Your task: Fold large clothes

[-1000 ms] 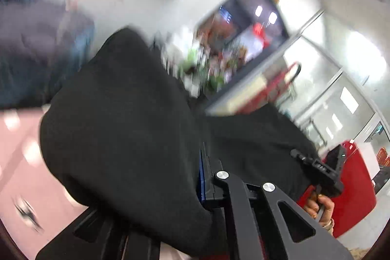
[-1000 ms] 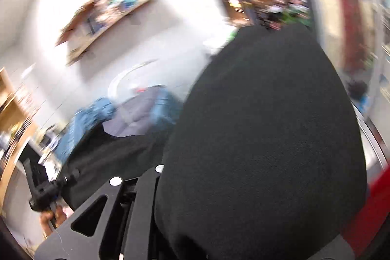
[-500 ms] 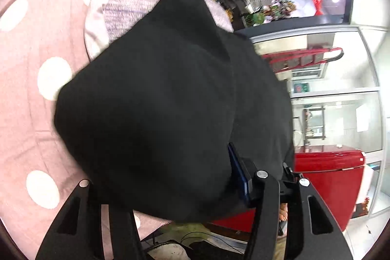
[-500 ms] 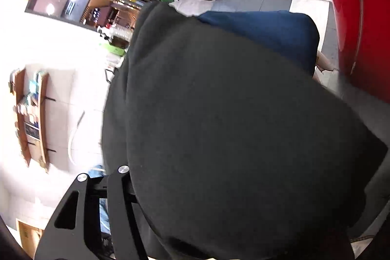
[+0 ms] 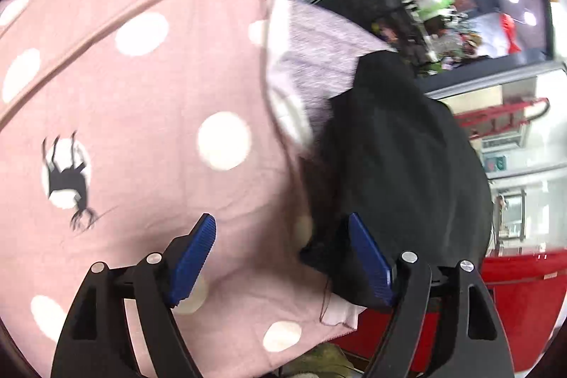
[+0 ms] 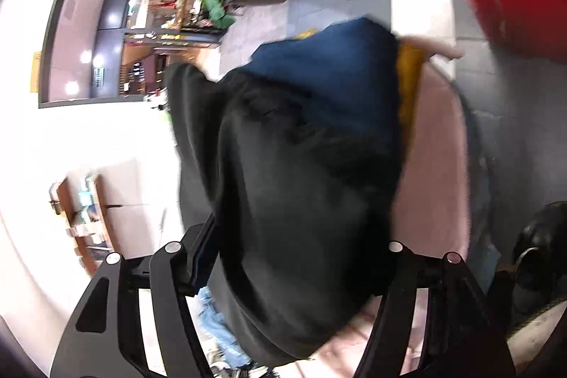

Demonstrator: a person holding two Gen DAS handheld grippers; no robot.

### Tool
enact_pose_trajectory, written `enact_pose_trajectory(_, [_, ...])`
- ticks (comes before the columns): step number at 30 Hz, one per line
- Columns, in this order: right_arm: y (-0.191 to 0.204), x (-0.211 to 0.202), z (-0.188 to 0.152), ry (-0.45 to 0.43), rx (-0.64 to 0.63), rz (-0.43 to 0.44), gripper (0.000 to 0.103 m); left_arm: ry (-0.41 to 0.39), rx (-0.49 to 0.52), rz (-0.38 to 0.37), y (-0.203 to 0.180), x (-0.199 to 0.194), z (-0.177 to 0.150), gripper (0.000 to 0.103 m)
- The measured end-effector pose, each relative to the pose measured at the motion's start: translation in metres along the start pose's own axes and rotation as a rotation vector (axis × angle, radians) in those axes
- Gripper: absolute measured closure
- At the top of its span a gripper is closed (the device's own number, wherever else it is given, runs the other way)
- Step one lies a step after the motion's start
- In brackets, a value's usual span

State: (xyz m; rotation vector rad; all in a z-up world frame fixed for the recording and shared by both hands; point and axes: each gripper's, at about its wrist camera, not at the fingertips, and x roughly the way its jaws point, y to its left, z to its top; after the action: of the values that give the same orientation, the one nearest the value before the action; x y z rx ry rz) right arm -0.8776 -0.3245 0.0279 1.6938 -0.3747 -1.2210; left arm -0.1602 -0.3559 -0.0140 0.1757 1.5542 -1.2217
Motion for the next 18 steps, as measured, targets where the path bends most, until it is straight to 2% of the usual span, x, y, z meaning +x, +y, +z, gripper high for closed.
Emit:
enact_pose_trajectory(3, [0.003, -0.015, -0.001, -0.048, -0.024, -0.087, 0.021, -0.03, 0.1, 0.099, -0.021, -0.01, -0.004, 0.026])
enact_pose_trajectory(4, [0.005, -0.022, -0.002, -0.063, -0.03, -0.123, 0.021, -0.038, 0.132, 0.125, -0.026, -0.013, -0.006, 0.02])
enact_pose_trajectory(6, [0.003, -0.039, -0.003, -0.118, -0.042, -0.286, 0.021, -0.062, 0.204, 0.174, -0.041, -0.018, -0.012, 0.011])
enact_pose_trajectory(7, [0.006, -0.05, -0.008, -0.155, -0.06, -0.395, 0.021, -0.077, 0.251, 0.204, -0.059, -0.019, -0.013, 0.01])
enact_pose_trajectory(8, [0.014, -0.058, -0.013, -0.197, -0.104, -0.476, 0.021, -0.087, 0.29, 0.224, -0.069, -0.023, -0.019, 0.009])
enact_pose_trajectory(10, [0.044, -0.066, -0.034, -0.246, -0.258, -0.566, 0.021, -0.12, 0.4, 0.272, -0.106, -0.027, -0.03, 0.006])
enact_pose_trajectory(13, [0.082, -0.053, -0.068, -0.222, -0.458, -0.623, 0.02, -0.171, 0.56, 0.302, -0.145, -0.034, -0.051, 0.006])
enact_pose_trajectory(15, [0.114, -0.031, -0.104, -0.154, -0.637, -0.663, 0.015, -0.177, 0.666, 0.314, -0.18, -0.032, -0.065, 0.006])
enact_pose_trajectory(18, [0.149, -0.007, -0.168, -0.08, -0.883, -0.705, 0.014, -0.155, 0.73, 0.278, -0.214, -0.028, -0.082, 0.006])
